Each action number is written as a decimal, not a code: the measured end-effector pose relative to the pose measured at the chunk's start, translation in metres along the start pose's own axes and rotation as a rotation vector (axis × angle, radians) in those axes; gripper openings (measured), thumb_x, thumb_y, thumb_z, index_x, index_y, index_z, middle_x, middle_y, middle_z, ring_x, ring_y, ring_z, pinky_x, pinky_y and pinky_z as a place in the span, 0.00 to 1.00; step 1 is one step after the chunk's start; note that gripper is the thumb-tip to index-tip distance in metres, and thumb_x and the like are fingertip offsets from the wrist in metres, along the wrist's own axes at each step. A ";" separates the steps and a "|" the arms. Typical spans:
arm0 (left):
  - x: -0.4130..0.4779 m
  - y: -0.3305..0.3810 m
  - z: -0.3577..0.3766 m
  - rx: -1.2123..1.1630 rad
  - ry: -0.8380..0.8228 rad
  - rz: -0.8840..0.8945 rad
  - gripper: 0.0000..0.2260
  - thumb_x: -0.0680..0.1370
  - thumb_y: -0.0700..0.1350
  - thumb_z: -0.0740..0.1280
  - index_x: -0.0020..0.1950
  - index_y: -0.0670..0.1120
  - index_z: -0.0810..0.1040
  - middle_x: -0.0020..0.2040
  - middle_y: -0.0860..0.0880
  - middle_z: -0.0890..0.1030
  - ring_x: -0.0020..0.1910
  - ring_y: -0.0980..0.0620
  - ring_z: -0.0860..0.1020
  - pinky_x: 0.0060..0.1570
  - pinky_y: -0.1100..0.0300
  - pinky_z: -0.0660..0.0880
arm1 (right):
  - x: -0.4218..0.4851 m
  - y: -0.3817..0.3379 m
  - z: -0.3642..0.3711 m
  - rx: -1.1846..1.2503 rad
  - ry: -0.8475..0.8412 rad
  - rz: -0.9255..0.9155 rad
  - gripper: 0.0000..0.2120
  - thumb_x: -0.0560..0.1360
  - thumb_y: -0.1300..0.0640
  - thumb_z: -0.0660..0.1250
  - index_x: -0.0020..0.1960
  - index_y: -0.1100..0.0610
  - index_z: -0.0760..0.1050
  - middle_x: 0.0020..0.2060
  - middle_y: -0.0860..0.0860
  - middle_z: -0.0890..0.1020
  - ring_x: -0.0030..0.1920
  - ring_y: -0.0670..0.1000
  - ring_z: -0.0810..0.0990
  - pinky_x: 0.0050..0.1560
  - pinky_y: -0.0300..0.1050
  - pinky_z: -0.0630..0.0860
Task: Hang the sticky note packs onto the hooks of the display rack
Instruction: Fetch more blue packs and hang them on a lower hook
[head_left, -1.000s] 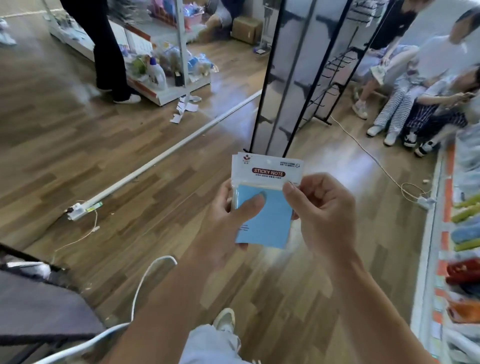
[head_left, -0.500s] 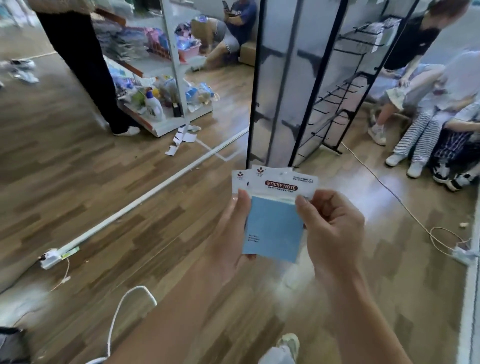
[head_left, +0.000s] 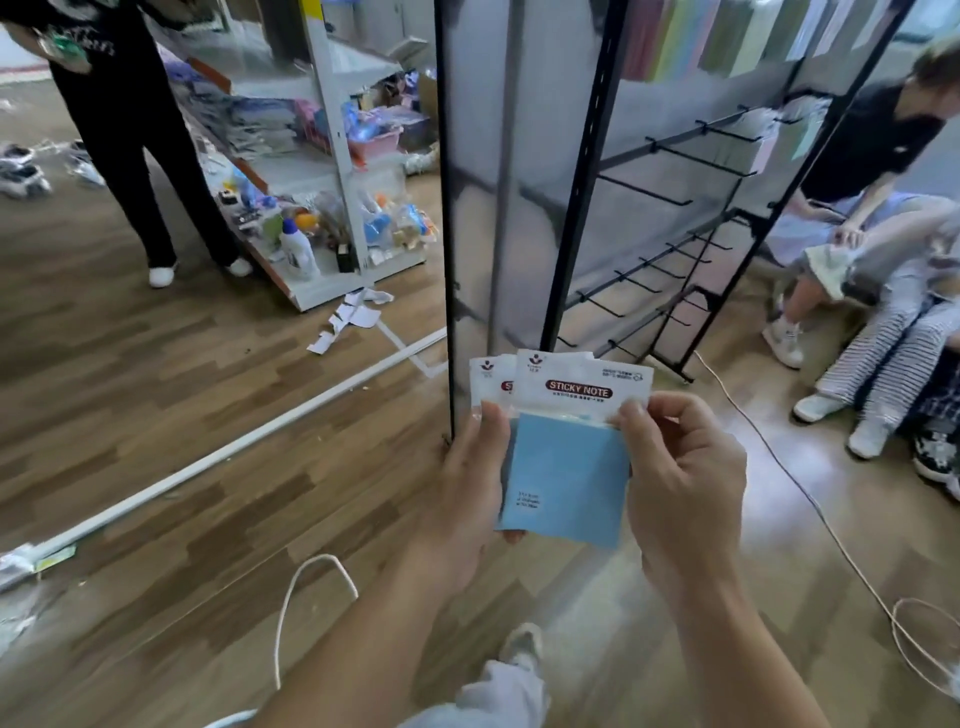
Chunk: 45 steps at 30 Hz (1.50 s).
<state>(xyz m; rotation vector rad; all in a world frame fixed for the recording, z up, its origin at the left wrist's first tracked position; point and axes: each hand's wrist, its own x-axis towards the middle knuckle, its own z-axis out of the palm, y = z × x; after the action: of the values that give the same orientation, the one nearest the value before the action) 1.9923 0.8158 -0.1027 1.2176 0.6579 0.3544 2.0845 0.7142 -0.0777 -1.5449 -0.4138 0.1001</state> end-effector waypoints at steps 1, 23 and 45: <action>0.021 0.000 0.014 0.002 0.007 0.007 0.31 0.69 0.74 0.54 0.62 0.56 0.76 0.54 0.45 0.84 0.53 0.38 0.82 0.53 0.30 0.73 | 0.024 0.007 -0.005 -0.014 0.010 -0.006 0.08 0.75 0.57 0.67 0.38 0.53 0.75 0.29 0.44 0.78 0.30 0.43 0.72 0.30 0.36 0.68; 0.377 0.048 0.326 -0.037 0.145 -0.048 0.22 0.72 0.67 0.58 0.59 0.57 0.76 0.44 0.49 0.86 0.37 0.50 0.83 0.30 0.60 0.71 | 0.486 0.089 -0.152 -0.002 -0.150 -0.070 0.09 0.78 0.62 0.63 0.39 0.56 0.73 0.25 0.45 0.76 0.28 0.41 0.70 0.31 0.32 0.67; 0.603 0.069 0.479 -0.205 0.538 0.015 0.18 0.72 0.70 0.64 0.53 0.60 0.78 0.47 0.48 0.86 0.44 0.42 0.84 0.37 0.48 0.76 | 0.778 0.156 -0.183 -0.042 -0.595 -0.212 0.10 0.79 0.61 0.60 0.47 0.45 0.72 0.33 0.45 0.80 0.32 0.43 0.75 0.33 0.34 0.68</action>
<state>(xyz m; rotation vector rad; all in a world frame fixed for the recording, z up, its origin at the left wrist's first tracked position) 2.7653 0.8328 -0.1097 0.9315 1.0451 0.7578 2.8946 0.7946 -0.0736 -1.4849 -1.0509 0.3916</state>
